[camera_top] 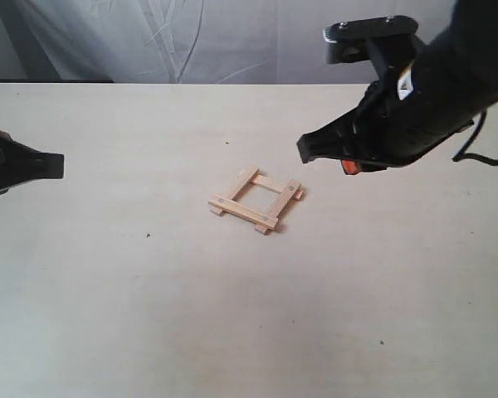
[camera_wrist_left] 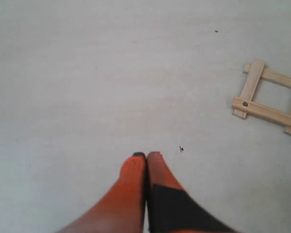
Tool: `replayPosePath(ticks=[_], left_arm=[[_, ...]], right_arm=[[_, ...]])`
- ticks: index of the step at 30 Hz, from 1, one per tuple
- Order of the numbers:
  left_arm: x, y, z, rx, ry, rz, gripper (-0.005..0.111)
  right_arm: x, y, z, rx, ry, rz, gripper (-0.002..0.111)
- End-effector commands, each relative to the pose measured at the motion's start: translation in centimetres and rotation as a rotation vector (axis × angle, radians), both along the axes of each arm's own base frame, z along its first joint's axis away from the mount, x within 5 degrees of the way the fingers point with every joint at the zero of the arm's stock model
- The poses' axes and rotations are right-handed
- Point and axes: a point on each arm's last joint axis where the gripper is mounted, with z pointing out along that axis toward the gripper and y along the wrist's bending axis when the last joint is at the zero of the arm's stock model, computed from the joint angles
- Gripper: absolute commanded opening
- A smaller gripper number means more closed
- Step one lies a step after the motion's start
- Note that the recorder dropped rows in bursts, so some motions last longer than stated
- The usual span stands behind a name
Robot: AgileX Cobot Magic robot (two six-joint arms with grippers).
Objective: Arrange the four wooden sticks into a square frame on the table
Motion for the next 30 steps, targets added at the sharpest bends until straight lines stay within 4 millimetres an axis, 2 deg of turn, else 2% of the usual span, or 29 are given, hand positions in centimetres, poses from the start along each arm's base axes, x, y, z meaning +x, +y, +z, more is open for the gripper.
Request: replayPosePath(ticks=[1,5,9,12,19,30], left_arm=[[-1.4,0.2,0.7,-0.007,-0.005,0.002,0.000],[-3.2,0.6,2.2,-0.018,-0.061,0.008,0.000],[-5.2,1.2,2.8,-0.014,-0.094,0.013,0.000],[-6.6,1.5,2.5,-0.018,-0.123,0.012,0.000],[-8.6,2.1,2.0,0.006,-0.144,0.019,0.000],[-8.8,2.2,2.2,0.007,-0.157,0.019,0.000]], right_arm=[[-3.4,-2.6,2.8,0.081,-0.207,0.008,0.000],[-6.5,-4.6,3.3,0.137,-0.333,0.020,0.000],[-9.4,-6.3,2.3,0.201,-0.431,0.028,0.000],[-10.7,-7.1,1.5,0.239,-0.487,0.033,0.000],[-12.3,-8.1,1.3,0.237,-0.485,0.027,0.000],[-12.8,-8.5,1.9,0.259,-0.522,0.018,0.000]])
